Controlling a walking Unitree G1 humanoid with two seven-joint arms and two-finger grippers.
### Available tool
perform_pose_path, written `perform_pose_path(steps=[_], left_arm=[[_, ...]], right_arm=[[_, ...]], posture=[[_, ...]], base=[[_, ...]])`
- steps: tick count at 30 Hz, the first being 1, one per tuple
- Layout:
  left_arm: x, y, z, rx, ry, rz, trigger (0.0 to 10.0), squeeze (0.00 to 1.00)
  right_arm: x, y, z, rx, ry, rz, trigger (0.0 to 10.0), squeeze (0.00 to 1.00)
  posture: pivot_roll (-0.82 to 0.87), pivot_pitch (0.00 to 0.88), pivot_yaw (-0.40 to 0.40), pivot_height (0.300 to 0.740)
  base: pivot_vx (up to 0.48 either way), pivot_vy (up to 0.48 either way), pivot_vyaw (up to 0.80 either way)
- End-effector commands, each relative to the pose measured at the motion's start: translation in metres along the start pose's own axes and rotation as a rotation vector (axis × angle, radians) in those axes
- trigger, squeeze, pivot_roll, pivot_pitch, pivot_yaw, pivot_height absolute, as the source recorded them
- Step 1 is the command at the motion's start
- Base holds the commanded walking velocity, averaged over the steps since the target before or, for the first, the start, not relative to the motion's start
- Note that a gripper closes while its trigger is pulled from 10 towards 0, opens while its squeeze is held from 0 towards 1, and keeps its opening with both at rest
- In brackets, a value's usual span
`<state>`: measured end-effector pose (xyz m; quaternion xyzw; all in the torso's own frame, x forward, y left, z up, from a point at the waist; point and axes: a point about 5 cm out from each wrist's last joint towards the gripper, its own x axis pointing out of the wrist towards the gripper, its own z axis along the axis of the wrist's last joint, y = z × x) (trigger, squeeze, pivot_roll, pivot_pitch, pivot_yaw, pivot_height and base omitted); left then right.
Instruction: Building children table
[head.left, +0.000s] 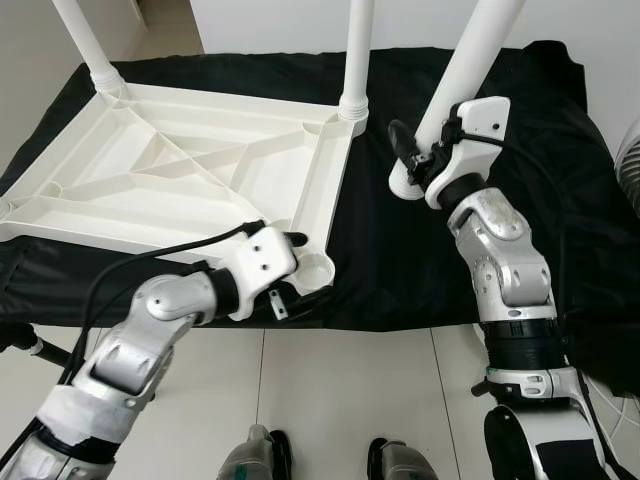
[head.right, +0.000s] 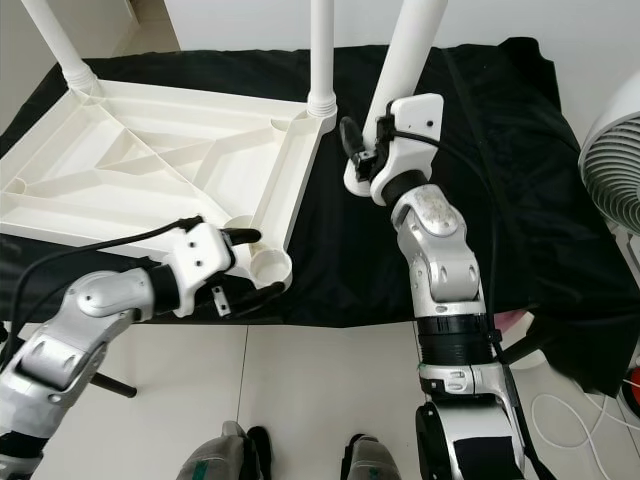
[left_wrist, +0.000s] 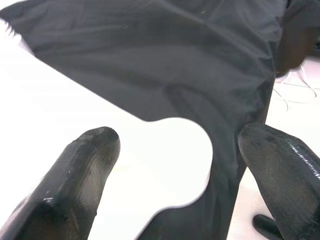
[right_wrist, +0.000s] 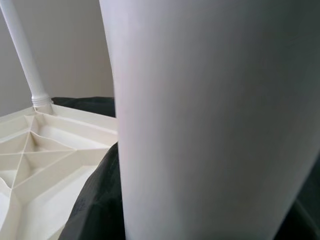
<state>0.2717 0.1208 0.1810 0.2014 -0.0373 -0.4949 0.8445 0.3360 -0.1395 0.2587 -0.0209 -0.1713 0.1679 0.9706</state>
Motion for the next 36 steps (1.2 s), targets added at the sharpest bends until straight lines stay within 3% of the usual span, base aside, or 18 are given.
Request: perform_pose_path(steps=[1,10,24,29,36], left_arm=[[-0.007,0.002,-0.009,-0.02,0.037,-0.006,10.0,0.0],[-0.016,0.013,-0.03,-0.024,0.117,0.031,10.0,0.0],[-0.011,0.036,-0.049,0.016,0.204,0.083,10.0,0.0],[-0.01,0.041,-0.054,0.049,0.234,0.063,10.0,0.0],[-0.011,0.037,-0.061,0.074,0.266,-0.039,10.0,0.0]], right_arm=[[-0.003,0.002,0.002,0.006,-0.008,0.004,10.0,0.0],[-0.015,-0.004,-0.005,0.004,0.013,-0.02,10.0,0.0],[-0.019,-0.002,-0.001,0.005,0.003,-0.013,10.0,0.0],[-0.02,-0.002,-0.001,0.0,0.007,-0.011,10.0,0.0],[-0.022,-0.002,-0.001,-0.014,0.01,-0.01,10.0,0.0]], posture=[[-0.02,0.14,0.107,0.74],[-0.02,0.143,0.112,0.74],[-0.03,0.156,0.114,0.74],[-0.03,0.156,0.114,0.74],[-0.05,0.142,0.128,0.74]], base=[[0.0,0.0,0.0],[0.0,0.0,0.0],[0.0,0.0,0.0],[0.0,0.0,0.0],[0.0,0.0,0.0]])
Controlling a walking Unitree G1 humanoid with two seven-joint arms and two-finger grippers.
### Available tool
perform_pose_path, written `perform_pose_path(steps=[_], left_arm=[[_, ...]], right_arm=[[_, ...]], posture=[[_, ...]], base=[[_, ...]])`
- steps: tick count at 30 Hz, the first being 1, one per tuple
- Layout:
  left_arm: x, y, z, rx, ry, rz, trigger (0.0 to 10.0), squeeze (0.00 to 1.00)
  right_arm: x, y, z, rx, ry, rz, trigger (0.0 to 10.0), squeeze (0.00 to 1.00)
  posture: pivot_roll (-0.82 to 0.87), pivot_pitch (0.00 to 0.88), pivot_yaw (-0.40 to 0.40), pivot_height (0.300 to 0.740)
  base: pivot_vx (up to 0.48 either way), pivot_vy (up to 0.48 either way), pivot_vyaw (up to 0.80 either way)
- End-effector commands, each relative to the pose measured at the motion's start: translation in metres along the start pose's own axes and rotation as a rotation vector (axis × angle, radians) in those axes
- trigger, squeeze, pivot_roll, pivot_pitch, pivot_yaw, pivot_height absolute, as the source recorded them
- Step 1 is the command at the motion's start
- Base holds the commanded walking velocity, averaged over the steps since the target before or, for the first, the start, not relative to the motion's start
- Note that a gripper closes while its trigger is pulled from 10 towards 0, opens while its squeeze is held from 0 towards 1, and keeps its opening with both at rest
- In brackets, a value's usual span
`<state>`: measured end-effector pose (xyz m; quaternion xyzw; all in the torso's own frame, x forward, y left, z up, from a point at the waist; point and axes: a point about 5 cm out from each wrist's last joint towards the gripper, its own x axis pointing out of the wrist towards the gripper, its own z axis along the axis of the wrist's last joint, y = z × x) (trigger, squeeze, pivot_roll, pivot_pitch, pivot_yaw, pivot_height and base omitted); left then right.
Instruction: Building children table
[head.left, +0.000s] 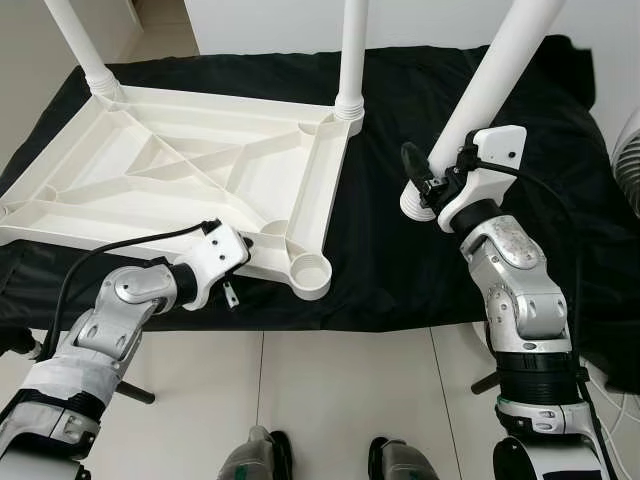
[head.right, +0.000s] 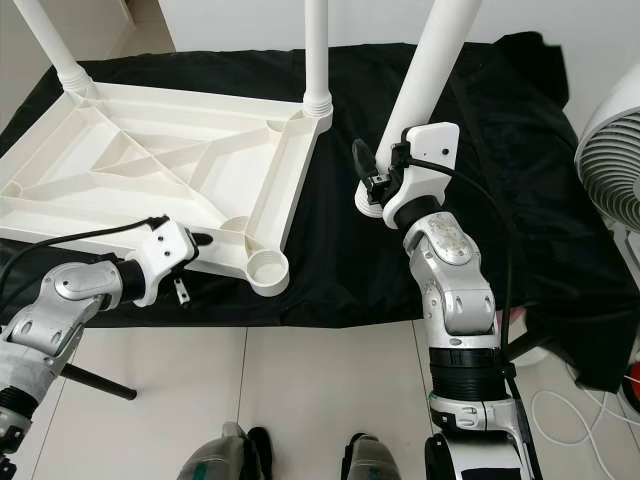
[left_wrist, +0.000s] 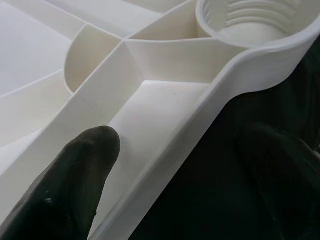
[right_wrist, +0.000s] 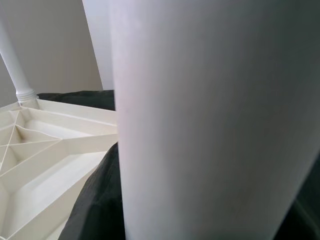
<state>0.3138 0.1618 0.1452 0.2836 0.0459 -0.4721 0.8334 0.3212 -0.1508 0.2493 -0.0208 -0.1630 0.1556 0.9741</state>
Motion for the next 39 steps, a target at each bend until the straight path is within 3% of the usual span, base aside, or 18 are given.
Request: perform_pose_path(steps=[1,16,17,19,20,21,22,23,39], left_arm=[[-0.001,-0.003,-0.006,0.021,0.036,-0.042,10.0,0.0],[0.006,-0.003,-0.008,0.052,0.035,-0.115,10.0,0.0],[0.006,-0.003,-0.009,0.051,0.033,-0.113,8.6,0.0],[0.007,-0.002,-0.009,0.05,0.032,-0.112,8.6,0.0],[0.007,-0.002,-0.007,0.049,0.022,-0.106,3.8,0.0],[0.008,-0.002,-0.006,0.039,0.01,-0.1,2.8,0.0],[0.008,-0.002,-0.006,0.039,0.01,-0.1,2.8,0.0],[0.009,-0.002,-0.004,0.027,-0.003,-0.096,0.0,0.0],[0.024,-0.01,0.006,-0.002,-0.078,-0.085,0.0,0.0]], right_arm=[[-0.002,0.003,0.003,-0.015,-0.007,0.016,10.0,0.0],[-0.002,0.003,0.004,-0.023,-0.015,0.008,10.0,0.0],[-0.002,0.002,0.004,-0.026,-0.018,0.006,10.0,0.0],[-0.002,0.001,0.005,-0.028,-0.02,0.004,10.0,0.0],[-0.002,0.0,0.007,-0.031,-0.025,-0.001,10.0,0.0],[-0.003,-0.001,0.008,-0.032,-0.028,-0.006,10.0,0.0],[-0.003,-0.001,0.008,-0.032,-0.028,-0.006,10.0,0.0],[-0.004,-0.002,0.008,-0.034,-0.028,-0.01,10.0,0.0],[0.0,-0.001,0.008,-0.038,-0.026,0.0,10.0,0.0]], posture=[[-0.05,0.142,0.128,0.74],[-0.07,0.119,0.15,0.74],[-0.08,0.121,0.151,0.74],[-0.08,0.121,0.151,0.74],[-0.08,0.131,0.153,0.74],[-0.08,0.131,0.15,0.74],[-0.08,0.131,0.15,0.74],[-0.08,0.131,0.15,0.74],[-0.06,0.131,0.14,0.74]], base=[[0.0,0.0,0.0],[0.0,0.0,0.0],[0.0,0.0,0.0],[0.0,0.0,0.0],[0.0,0.0,0.0],[0.0,0.0,0.0],[0.0,0.0,0.0],[0.0,0.0,0.0],[0.0,0.0,0.0]])
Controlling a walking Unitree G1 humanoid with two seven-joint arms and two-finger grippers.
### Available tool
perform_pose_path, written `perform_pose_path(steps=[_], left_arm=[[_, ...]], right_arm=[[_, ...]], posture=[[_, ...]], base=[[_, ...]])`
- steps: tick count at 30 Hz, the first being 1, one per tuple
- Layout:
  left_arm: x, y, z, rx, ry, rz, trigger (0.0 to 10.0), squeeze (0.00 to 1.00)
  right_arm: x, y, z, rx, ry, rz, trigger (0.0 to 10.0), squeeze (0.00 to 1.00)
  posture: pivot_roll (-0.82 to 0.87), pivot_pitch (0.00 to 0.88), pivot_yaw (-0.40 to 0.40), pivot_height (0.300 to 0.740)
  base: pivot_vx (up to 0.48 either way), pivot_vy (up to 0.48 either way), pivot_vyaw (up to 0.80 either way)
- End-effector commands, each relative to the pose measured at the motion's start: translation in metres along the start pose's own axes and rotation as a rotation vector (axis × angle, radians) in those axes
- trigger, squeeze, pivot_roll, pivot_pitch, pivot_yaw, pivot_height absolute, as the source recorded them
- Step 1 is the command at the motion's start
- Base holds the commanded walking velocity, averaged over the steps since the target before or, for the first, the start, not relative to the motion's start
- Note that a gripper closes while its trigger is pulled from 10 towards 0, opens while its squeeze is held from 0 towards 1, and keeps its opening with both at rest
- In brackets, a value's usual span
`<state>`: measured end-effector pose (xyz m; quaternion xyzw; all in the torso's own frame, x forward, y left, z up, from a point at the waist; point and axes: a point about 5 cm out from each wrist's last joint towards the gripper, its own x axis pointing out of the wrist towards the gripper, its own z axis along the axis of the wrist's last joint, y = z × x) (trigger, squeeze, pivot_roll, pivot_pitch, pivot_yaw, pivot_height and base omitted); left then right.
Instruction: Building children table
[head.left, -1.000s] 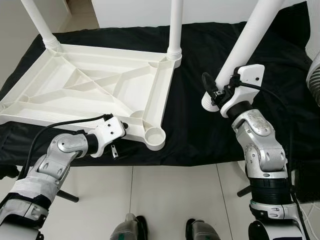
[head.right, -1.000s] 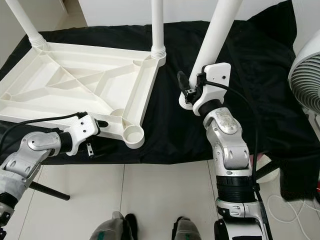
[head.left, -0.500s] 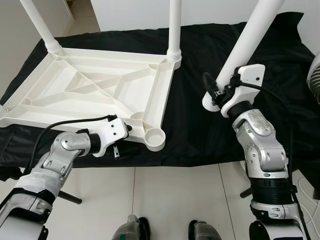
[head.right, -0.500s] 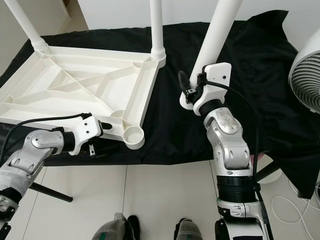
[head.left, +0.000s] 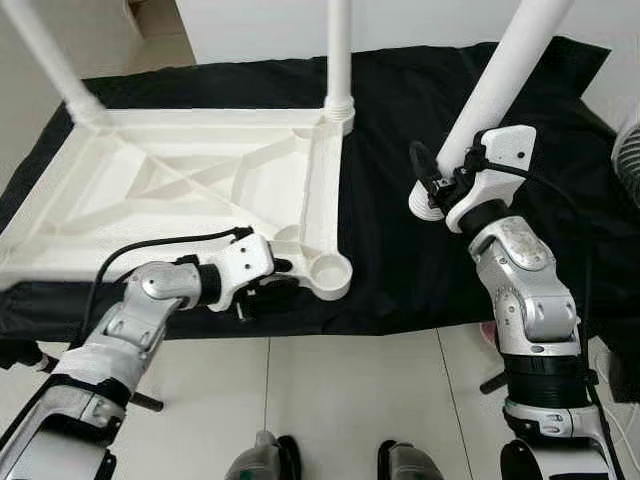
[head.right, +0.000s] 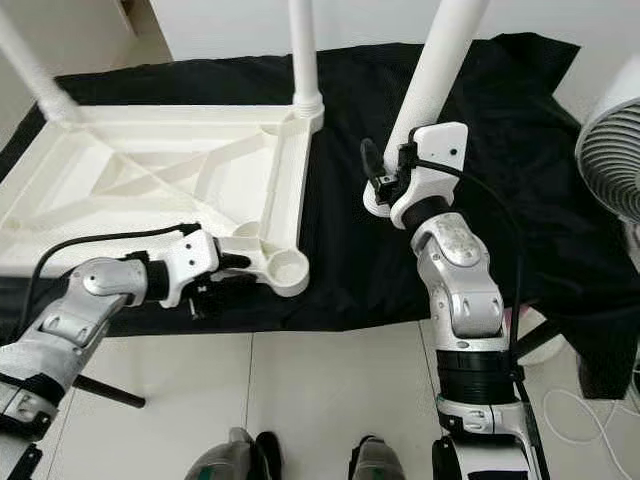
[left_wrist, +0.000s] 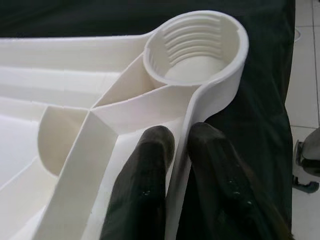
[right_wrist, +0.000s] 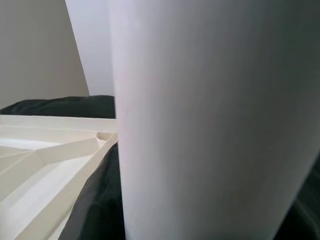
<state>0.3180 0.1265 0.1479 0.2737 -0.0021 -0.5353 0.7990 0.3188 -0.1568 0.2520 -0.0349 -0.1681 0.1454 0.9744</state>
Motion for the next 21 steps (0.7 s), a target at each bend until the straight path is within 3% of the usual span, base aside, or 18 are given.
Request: perform_pose_path(steps=[1,3,4,7,8,9,10,15,21], left_arm=[[0.004,-0.006,-0.009,-0.064,0.021,0.027,1.1,0.0],[0.011,-0.009,-0.006,-0.069,0.006,0.027,1.1,0.0],[0.018,-0.014,-0.003,-0.073,-0.012,0.016,4.2,0.0],[0.023,-0.018,-0.001,-0.073,-0.026,0.009,4.2,0.0],[0.028,-0.021,0.002,-0.071,-0.041,0.004,7.9,0.0],[0.028,-0.021,0.002,-0.071,-0.041,0.004,7.9,0.0],[0.035,-0.023,0.007,-0.072,-0.065,0.005,10.0,0.0],[0.053,-0.026,0.027,-0.078,-0.152,0.025,10.0,0.0],[0.058,-0.03,0.036,-0.059,-0.187,0.004,10.0,0.0]], right_arm=[[0.004,0.005,0.004,-0.003,-0.023,0.018,10.0,0.0],[0.005,0.005,0.004,-0.002,-0.024,0.02,10.0,0.0],[0.006,0.006,0.004,-0.002,-0.026,0.023,10.0,0.0],[0.006,0.007,0.004,-0.002,-0.026,0.025,10.0,0.0],[0.006,0.007,0.005,-0.003,-0.027,0.025,10.0,0.0],[0.006,0.007,0.005,-0.003,-0.027,0.025,10.0,0.0],[0.006,0.006,0.005,-0.004,-0.027,0.024,10.0,0.0],[0.006,0.005,0.004,-0.007,-0.022,0.004,10.0,0.0],[0.004,0.006,0.003,-0.004,-0.019,-0.008,10.0,0.0]], posture=[[-0.06,0.131,0.137,0.74],[-0.06,0.131,0.137,0.74],[-0.06,0.131,0.137,0.74],[-0.06,0.131,0.137,0.74],[-0.06,0.136,0.132,0.74],[-0.06,0.136,0.132,0.74],[-0.05,0.143,0.133,0.74],[-0.05,0.144,0.138,0.74],[-0.05,0.154,0.147,0.74]], base=[[0.0,0.0,0.0],[0.0,0.0,0.0],[0.0,0.0,0.0],[0.0,0.0,0.0],[0.0,0.0,0.0],[0.0,0.0,0.0],[0.0,0.0,0.0],[0.0,0.0,0.0],[0.0,0.0,0.0]])
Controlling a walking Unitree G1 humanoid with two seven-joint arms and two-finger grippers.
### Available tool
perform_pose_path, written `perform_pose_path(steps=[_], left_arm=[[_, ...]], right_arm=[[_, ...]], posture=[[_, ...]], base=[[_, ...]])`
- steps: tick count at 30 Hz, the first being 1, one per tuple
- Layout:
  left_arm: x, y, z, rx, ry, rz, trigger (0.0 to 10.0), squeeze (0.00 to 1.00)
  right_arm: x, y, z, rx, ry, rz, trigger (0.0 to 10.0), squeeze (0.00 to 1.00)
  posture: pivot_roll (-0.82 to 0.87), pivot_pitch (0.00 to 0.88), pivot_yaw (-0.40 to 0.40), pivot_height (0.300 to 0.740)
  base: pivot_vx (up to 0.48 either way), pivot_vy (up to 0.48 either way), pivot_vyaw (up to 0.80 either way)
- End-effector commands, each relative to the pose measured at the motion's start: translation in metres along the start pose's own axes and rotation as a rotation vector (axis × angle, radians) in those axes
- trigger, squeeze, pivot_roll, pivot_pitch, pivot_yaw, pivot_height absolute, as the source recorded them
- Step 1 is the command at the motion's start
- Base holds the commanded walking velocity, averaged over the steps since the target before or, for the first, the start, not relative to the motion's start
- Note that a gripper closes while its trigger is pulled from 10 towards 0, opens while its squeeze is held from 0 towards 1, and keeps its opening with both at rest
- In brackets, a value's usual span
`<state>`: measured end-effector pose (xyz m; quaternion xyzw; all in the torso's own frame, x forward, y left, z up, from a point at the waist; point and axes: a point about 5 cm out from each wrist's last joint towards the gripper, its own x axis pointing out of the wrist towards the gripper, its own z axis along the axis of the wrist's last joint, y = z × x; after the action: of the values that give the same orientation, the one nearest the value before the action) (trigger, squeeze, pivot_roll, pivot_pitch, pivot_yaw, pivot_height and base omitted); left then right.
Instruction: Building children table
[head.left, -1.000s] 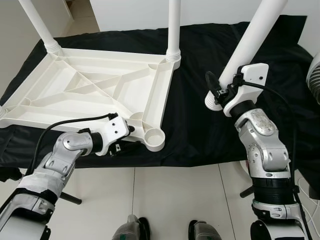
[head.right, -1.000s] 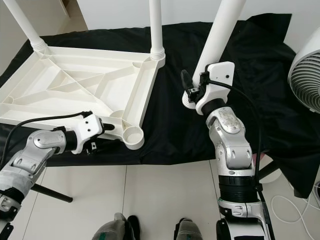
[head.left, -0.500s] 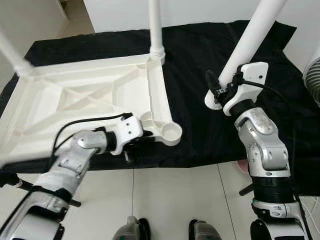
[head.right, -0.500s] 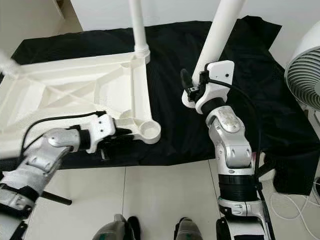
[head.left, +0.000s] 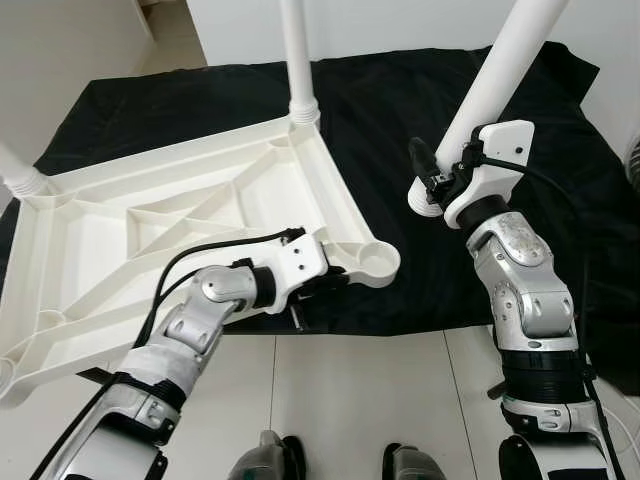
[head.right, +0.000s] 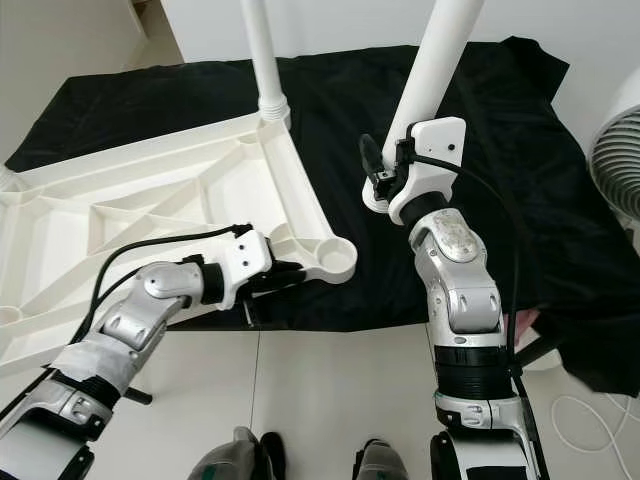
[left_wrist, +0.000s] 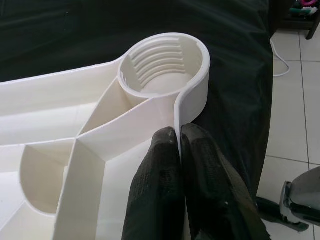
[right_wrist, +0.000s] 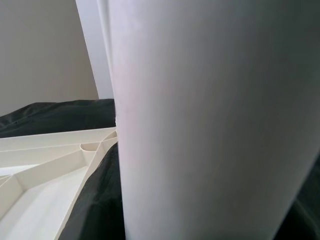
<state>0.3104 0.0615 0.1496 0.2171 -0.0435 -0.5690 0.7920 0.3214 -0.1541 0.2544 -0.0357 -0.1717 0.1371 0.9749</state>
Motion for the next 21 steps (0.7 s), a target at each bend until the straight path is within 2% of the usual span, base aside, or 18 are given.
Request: perform_pose_path(steps=[1,3,4,7,8,9,10,13,15,16,19,21], left_arm=[[0.007,-0.006,0.003,-0.013,-0.043,0.043,10.0,0.0],[0.008,-0.01,0.006,-0.021,-0.061,0.021,10.0,0.0],[0.008,-0.012,0.009,-0.043,-0.079,0.016,10.0,1.0],[0.008,-0.012,0.019,-0.057,-0.104,0.041,10.0,1.0],[0.008,-0.009,0.024,-0.058,-0.117,0.066,10.0,0.67],[0.008,-0.008,0.028,-0.057,-0.124,0.085,10.0,0.67],[0.006,-0.005,0.035,-0.055,-0.141,0.117,10.0,0.0],[0.001,0.002,0.05,-0.068,-0.188,0.176,10.0,0.0],[0.001,0.002,0.05,-0.068,-0.188,0.176,10.0,0.0],[-0.008,0.01,0.063,-0.098,-0.226,0.245,10.0,0.0],[-0.012,0.012,0.068,-0.103,-0.238,0.275,10.0,0.0],[-0.023,0.014,0.072,-0.124,-0.243,0.316,10.0,0.0]], right_arm=[[0.001,0.004,0.002,0.001,-0.013,0.008,10.0,0.0],[0.0,0.004,0.002,0.007,-0.011,0.003,10.0,0.0],[0.0,0.005,0.001,0.013,-0.008,0.001,10.0,0.0],[-0.001,0.008,0.0,0.025,-0.003,0.005,10.0,0.0],[-0.001,0.009,-0.001,0.028,-0.001,0.009,10.0,0.0],[-0.002,0.009,-0.002,0.029,-0.001,0.011,10.0,0.0],[-0.002,0.011,-0.002,0.025,-0.001,0.019,10.0,0.0],[-0.003,0.014,-0.004,0.028,-0.005,0.038,10.0,0.0],[-0.003,0.014,-0.004,0.028,-0.005,0.038,10.0,0.0],[-0.006,0.021,-0.006,0.04,-0.007,0.059,10.0,0.0],[-0.007,0.024,-0.008,0.045,-0.007,0.069,10.0,0.0],[-0.008,0.03,-0.01,0.058,-0.006,0.08,10.0,0.0]], posture=[[-0.05,0.154,0.147,0.74],[-0.05,0.156,0.15,0.74],[-0.05,0.158,0.151,0.74],[-0.05,0.159,0.152,0.74],[-0.05,0.159,0.152,0.74],[-0.04,0.164,0.152,0.74],[-0.04,0.165,0.154,0.74],[-0.04,0.166,0.154,0.74],[-0.04,0.166,0.154,0.74],[-0.04,0.163,0.156,0.74],[-0.04,0.157,0.151,0.74],[-0.04,0.155,0.148,0.74]], base=[[0.0,0.0,0.0],[0.0,0.0,0.0],[0.0,0.0,0.0],[0.0,0.0,0.0],[0.0,0.0,0.0],[0.0,0.0,0.0],[0.0,0.0,0.0],[0.0,0.0,0.0],[0.0,0.0,0.0],[0.0,0.0,0.0],[0.0,0.0,0.0],[0.0,0.0,0.0]])
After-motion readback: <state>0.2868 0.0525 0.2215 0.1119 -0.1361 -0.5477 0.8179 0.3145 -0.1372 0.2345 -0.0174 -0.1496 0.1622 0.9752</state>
